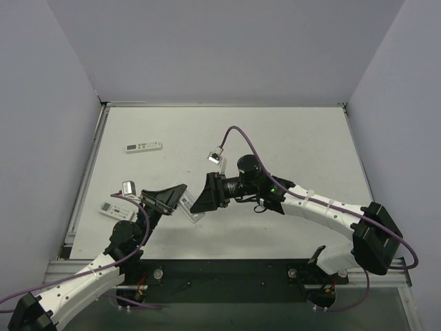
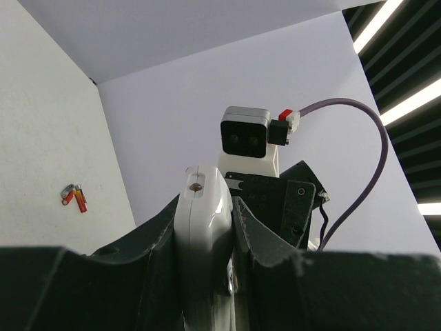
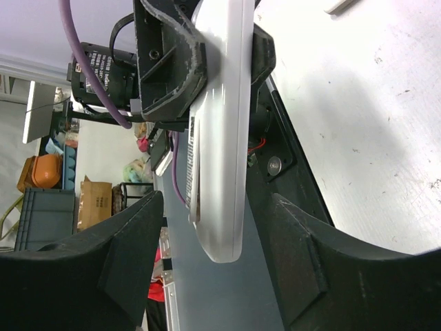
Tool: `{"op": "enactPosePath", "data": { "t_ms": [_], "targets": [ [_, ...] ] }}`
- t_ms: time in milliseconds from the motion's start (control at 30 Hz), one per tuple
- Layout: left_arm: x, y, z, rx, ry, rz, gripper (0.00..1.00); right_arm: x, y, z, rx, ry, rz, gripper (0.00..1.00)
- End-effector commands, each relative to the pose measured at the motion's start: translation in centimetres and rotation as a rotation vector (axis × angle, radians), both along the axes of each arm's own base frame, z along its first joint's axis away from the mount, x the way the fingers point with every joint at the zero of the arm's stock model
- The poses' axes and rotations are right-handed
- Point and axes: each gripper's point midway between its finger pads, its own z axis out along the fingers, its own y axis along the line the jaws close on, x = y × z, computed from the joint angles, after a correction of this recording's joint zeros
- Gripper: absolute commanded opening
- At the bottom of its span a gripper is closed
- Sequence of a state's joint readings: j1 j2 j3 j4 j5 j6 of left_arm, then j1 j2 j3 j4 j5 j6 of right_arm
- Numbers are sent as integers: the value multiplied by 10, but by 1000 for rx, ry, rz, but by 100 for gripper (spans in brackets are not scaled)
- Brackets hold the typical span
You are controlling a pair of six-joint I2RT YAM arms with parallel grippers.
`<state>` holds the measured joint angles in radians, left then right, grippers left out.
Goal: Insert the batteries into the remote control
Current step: Load the battery cover into the remote control.
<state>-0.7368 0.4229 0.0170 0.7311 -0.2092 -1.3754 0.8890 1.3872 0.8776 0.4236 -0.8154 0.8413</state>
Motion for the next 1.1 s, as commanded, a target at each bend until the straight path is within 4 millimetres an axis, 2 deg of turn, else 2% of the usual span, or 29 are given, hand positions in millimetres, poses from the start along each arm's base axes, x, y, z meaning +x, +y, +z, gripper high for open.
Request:
{"op": "enactPosePath", "data": {
  "t_ms": [0,200,300,500,733,867,900,967,1000,1067],
  "targets": [
    [-1,3,-17,10,1,12,0,3,-2,20,41,-83,10,55],
    [-1,2,-13,9,-8,9,0,0,-1,13,36,-69,27,49],
    [-2,2,-12,5,-13,4,0,1,1,7,26,-61,34,42],
    [-3,-1,-4,-1,-37,-9,0,-2,8,0,31,-29,52,21],
    [-7,-5,4,5,-74,-34,0,3,13,-6,30,18,35,8],
    [-9,-8,4,27,-98,-42,0,5,11,-5,30,7,31,9],
    [-8,-9,0,42,-88,-42,0,4,9,-1,34,-5,31,18],
    [-8,-8,-5,60,-80,-35,0,5,4,-3,4,-38,25,27],
    [-6,-9,-12,78,-66,-31,0,5,2,5,8,-68,21,37],
    [-5,-8,-16,99,-60,-19,0,7,-5,3,-33,-110,5,45]
  ]
}}
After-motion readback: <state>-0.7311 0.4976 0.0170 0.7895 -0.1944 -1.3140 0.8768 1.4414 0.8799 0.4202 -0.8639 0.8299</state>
